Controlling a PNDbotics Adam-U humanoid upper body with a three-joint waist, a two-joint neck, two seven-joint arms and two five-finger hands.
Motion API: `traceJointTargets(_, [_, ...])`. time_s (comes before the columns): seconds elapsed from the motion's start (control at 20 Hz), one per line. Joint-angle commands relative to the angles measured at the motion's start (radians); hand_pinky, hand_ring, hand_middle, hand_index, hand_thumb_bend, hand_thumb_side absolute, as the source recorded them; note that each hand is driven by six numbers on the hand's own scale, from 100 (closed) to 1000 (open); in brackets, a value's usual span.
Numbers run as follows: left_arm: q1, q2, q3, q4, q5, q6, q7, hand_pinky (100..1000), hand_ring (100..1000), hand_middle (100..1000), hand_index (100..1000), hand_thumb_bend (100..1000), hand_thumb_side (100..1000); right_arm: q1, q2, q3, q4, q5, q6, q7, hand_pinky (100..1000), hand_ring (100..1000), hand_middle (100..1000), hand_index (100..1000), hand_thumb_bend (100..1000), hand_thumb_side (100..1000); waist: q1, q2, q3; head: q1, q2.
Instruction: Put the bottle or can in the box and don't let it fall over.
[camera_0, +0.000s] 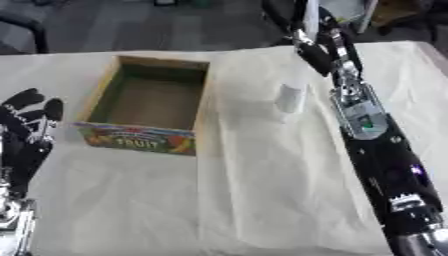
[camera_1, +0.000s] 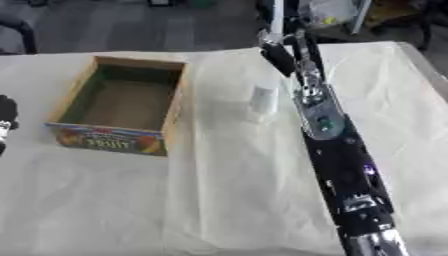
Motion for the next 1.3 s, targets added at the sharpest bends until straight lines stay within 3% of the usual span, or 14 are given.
traceJointTargets(0.05, [-0.011,0.006,-0.001,-0.013,0.004,-0.003,-0.002,667,678,726,818,583,626,-0.03,-0.021,-0.008,-0.003,0.002,-0.001,-0.002,946,1000,1000,1000,100,579,0.001,-0.012,0.003,-0.005,-0.013])
traceJointTargets(1.3, [-0.01,0.004,-0.001,-0.013,0.006,-0.003,-0.003,666,675,724,818,587,626,-0.052,-0.034,-0.024,0.042,-0.021,0.003,-0.002,946,1000,1000,1000,100,596,0.009,-0.011,0.009,-0.011,-0.011])
